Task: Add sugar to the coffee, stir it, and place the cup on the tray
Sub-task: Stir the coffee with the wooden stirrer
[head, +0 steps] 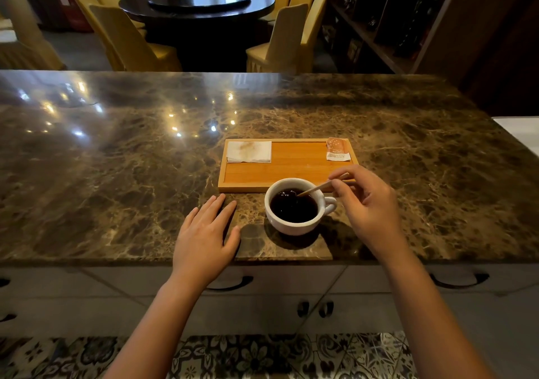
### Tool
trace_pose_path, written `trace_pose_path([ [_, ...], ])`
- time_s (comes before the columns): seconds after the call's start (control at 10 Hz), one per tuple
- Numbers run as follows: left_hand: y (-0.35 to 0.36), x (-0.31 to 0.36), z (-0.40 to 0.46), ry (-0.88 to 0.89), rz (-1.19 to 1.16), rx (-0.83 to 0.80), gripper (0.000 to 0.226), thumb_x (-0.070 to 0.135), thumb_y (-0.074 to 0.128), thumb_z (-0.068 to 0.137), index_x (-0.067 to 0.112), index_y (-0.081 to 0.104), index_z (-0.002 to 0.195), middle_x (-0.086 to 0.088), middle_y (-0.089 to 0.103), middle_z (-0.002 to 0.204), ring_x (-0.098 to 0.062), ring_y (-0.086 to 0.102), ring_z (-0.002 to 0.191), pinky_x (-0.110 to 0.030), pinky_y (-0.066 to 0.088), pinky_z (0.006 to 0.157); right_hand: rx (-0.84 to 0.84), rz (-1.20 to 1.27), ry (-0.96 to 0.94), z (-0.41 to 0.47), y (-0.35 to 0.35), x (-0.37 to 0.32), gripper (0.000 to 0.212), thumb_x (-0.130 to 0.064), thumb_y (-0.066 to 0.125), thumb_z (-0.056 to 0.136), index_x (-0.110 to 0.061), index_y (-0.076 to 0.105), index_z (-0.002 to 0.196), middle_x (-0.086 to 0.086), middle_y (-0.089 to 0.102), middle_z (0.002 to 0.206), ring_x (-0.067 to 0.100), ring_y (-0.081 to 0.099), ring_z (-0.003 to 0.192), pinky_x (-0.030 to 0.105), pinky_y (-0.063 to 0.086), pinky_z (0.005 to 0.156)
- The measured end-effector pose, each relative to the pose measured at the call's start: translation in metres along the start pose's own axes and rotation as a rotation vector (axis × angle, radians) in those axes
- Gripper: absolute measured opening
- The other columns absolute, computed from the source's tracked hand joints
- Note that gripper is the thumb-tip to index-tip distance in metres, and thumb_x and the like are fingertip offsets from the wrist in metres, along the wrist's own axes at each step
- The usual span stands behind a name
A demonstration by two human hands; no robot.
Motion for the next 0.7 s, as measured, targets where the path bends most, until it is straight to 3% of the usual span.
trace_pose_path([
  [0.1,0.0,0.0,0.0,-0.004,0.001,0.0,0.051,0.04,0.04,0.087,0.019,0.046,0.133,-0.008,0.042,0.143,-0.02,0.032,0.134,-0.043,0.025,0.11,-0.105,-0.161,-0.071,-0.001,0.006,-0.012,0.011,-0.005,0.054,0.088,-0.017,0.057,0.09,-0.006,0.057,0.083,0.004,0.055,0.078,0.009,0.042,0.061],
  [0.3,0.0,0.0,0.0,-0.006,0.003,-0.003,0.051,0.04,0.04,0.087,0.019,0.045,0.133,-0.008,0.042,0.143,-0.02,0.031,0.135,-0.044,0.025,0.11,-0.195,-0.095,-0.05,-0.003,0.017,-0.017,0.009,-0.011,0.051,0.09,-0.019,0.055,0.089,-0.009,0.059,0.084,0.005,0.06,0.078,0.014,0.048,0.063],
  [0.5,0.001,0.0,0.001,-0.006,0.005,-0.001,0.051,0.039,0.04,0.087,0.019,0.045,0.133,-0.008,0.042,0.143,-0.02,0.032,0.134,-0.044,0.024,0.11,-0.129,0.242,0.082,0.0,0.028,-0.008,0.011,-0.008,0.054,0.09,-0.013,0.063,0.089,-0.003,0.066,0.089,0.008,0.068,0.083,0.017,0.054,0.068],
  [0.7,0.001,0.0,0.001,-0.004,0.005,0.001,0.051,0.039,0.04,0.087,0.019,0.045,0.133,-0.008,0.042,0.143,-0.02,0.032,0.134,-0.043,0.024,0.109,-0.01,0.076,-0.032,0.002,0.019,-0.012,0.01,-0.009,0.055,0.089,-0.014,0.063,0.092,-0.001,0.064,0.089,0.008,0.064,0.084,0.012,0.051,0.066],
])
Point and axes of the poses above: each hand's wrist, its own z-axis towards the middle knuckle, its own y-axis out of the palm, x = y × z, the point moved 10 cm from there along z, towards the middle knuckle
